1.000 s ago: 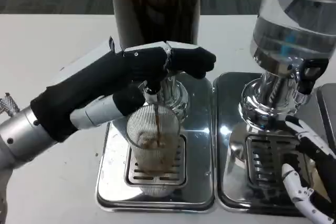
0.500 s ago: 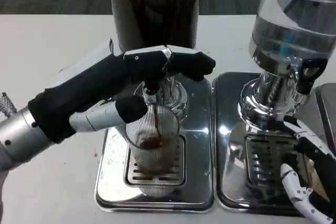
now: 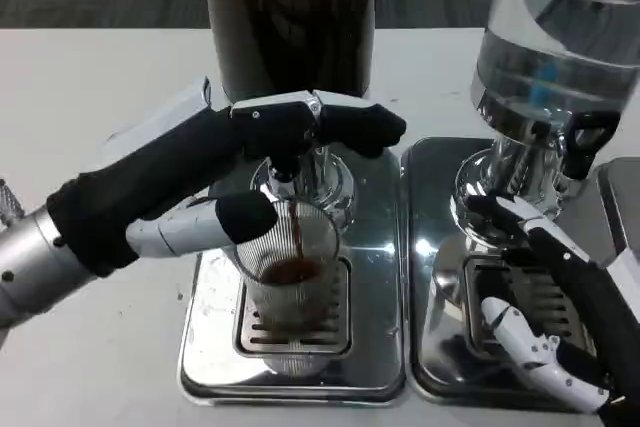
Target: Grasp the cup under the faucet to collect the drink, then remove the cup.
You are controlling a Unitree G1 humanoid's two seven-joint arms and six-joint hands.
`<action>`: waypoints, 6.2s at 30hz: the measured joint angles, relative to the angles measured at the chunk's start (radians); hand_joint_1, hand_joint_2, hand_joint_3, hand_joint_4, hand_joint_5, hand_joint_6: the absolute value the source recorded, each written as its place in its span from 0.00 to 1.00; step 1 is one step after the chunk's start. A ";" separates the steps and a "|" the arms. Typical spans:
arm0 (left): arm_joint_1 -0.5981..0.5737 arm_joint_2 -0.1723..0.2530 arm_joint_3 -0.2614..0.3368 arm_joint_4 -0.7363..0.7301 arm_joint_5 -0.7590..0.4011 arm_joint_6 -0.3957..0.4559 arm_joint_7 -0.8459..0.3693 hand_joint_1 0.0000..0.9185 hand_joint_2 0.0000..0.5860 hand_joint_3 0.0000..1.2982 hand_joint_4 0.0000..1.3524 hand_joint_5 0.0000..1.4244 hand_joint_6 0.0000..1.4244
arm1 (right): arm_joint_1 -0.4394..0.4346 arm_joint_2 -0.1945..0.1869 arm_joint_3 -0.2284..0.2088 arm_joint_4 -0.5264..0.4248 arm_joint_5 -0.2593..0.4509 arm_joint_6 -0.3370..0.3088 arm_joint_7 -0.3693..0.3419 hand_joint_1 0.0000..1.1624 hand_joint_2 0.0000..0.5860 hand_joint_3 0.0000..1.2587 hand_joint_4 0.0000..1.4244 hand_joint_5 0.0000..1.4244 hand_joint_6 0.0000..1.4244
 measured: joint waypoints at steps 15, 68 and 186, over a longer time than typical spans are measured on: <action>0.004 0.000 -0.009 0.000 0.012 -0.012 0.031 0.00 0.13 0.22 0.19 0.19 0.12 | -0.107 -0.034 0.036 0.035 0.130 0.033 0.163 0.44 0.50 0.11 0.06 0.11 0.20; 0.028 0.004 -0.013 -0.026 0.014 -0.013 0.067 0.00 0.18 0.24 0.20 0.20 0.12 | -0.383 -0.087 0.149 0.155 0.287 0.191 0.429 0.42 0.31 0.00 0.00 0.00 0.02; 0.200 0.027 0.206 -0.079 0.016 0.011 0.264 0.00 0.31 0.33 0.29 0.26 0.13 | -0.679 -0.067 0.270 0.397 0.201 0.199 0.462 0.51 0.28 0.00 0.00 0.00 0.06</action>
